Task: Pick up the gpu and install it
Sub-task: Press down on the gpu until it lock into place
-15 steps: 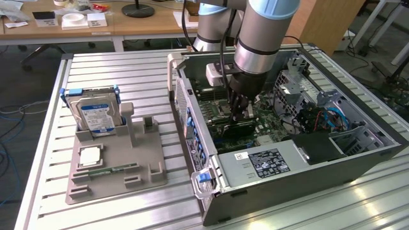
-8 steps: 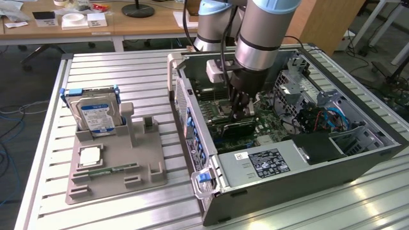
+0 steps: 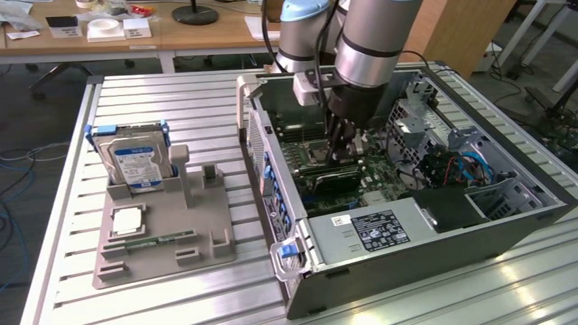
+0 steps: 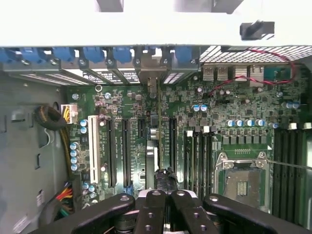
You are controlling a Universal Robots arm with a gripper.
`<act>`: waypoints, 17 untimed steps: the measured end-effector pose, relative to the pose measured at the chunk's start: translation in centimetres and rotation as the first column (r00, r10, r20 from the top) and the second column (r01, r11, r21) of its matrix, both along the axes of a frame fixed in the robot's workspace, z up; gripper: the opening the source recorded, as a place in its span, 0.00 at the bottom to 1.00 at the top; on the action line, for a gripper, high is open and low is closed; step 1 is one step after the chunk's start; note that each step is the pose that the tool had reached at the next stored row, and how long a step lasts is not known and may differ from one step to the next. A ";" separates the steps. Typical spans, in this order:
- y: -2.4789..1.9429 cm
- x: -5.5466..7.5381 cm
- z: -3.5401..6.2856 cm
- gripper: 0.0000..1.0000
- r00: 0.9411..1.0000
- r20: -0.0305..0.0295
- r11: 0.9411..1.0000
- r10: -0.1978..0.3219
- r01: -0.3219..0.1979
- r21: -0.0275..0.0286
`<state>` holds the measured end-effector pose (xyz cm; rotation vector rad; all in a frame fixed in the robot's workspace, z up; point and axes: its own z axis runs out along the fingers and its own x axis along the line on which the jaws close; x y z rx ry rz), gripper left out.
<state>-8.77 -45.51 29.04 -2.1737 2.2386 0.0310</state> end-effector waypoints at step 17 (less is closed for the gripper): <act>0.17 0.0 3.07 0.11 1.000 0.002 1.000 0.000 0.000 -0.006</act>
